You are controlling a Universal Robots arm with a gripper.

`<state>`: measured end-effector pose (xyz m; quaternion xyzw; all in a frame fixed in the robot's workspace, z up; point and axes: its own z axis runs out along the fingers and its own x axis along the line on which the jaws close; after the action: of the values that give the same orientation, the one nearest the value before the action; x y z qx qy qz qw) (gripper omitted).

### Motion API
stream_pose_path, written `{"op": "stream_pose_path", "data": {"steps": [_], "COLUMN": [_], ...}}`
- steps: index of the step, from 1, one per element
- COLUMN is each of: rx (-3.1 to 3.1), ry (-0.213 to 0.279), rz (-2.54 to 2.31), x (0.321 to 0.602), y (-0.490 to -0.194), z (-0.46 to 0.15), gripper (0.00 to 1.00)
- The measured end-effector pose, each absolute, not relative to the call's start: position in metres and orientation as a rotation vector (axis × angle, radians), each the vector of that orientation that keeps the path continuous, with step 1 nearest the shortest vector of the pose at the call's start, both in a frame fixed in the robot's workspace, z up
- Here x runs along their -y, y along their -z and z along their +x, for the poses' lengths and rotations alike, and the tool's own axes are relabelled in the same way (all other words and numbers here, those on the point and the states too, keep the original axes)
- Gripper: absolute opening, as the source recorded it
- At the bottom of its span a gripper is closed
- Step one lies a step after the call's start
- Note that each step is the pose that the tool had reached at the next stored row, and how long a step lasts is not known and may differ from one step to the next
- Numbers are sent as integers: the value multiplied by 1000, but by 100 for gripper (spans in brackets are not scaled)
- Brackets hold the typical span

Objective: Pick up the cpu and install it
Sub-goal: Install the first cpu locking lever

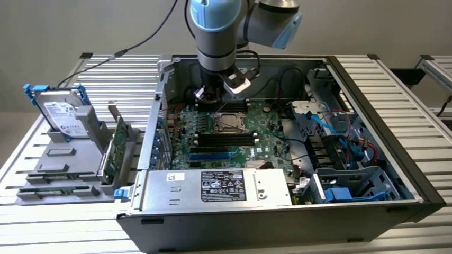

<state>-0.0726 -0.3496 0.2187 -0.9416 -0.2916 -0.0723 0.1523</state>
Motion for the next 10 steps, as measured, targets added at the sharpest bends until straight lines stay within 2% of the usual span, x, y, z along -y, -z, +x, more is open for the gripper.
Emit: {"op": "stream_pose_path", "data": {"steps": [10], "rx": [851], "ry": [205], "rz": [-2696], "x": [353], "y": [-215], "z": [-68], "gripper": [11]}}
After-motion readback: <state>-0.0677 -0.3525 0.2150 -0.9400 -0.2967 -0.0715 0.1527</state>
